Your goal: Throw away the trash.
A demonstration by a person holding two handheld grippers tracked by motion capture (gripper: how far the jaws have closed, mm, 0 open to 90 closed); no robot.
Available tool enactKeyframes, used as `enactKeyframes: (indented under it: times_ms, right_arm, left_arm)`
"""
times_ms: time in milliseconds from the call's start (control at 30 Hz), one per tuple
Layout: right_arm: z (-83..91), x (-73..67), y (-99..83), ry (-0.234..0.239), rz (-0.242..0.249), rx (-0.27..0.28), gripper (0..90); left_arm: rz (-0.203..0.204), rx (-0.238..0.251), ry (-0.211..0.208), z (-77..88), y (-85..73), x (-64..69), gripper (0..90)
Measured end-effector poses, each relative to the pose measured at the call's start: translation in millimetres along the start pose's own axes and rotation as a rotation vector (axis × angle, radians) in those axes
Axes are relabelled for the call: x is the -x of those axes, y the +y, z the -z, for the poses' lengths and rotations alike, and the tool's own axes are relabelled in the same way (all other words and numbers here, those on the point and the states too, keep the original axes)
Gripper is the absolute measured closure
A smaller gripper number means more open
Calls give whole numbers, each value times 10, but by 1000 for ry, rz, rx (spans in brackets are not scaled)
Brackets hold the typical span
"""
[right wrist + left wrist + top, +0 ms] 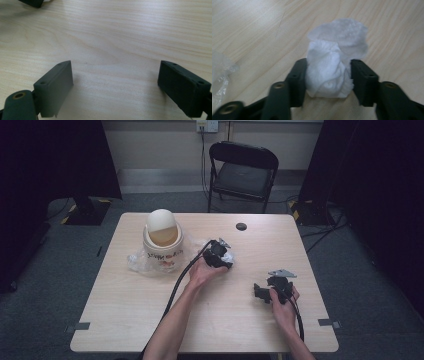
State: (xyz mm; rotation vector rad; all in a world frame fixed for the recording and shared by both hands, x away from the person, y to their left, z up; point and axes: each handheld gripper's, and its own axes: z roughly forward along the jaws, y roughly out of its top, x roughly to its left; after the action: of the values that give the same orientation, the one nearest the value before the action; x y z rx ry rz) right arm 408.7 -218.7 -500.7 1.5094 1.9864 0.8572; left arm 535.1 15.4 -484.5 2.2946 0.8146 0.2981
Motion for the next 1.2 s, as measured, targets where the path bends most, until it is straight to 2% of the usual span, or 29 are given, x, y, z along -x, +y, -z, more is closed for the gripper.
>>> enactKeyframes:
  times_ms: [67, 267, 300, 667, 700, 967, 1033, 1100, 1200]
  right_arm:
    - [0, -1, 0, 0, -1, -1, 116]
    - [0, 0, 0, 0, 0, 0, 116]
    - [0, 0, 0, 0, 0, 0, 116]
    - [0, 3, 0, 1, 2, -1, 116]
    - [0, 3, 0, 1, 2, -1, 116]
    - [0, 2, 0, 2, 2, 0, 116]
    - [0, 2, 0, 2, 1, 0, 116]
    - [0, 4, 0, 1, 3, -1, 116]
    - [0, 3, 1, 2, 2, 0, 116]
  left_arm:
    - [7, 4, -1, 16, -15, -16, 631]
    - [23, 4, -13, 43, -29, -24, 718]
    - [36, 7, -21, 59, -42, -27, 738]
    - [58, 22, -30, 118, -79, -39, 756]
    - [72, 34, -38, 124, -86, -40, 756]
    - [55, 45, -63, 237, -92, -1, 758]
    - [52, 60, -70, 268, -100, 21, 757]
    - [54, 54, -67, 297, -112, 39, 757]
    - [50, 81, -58, 355, -134, 71, 757]
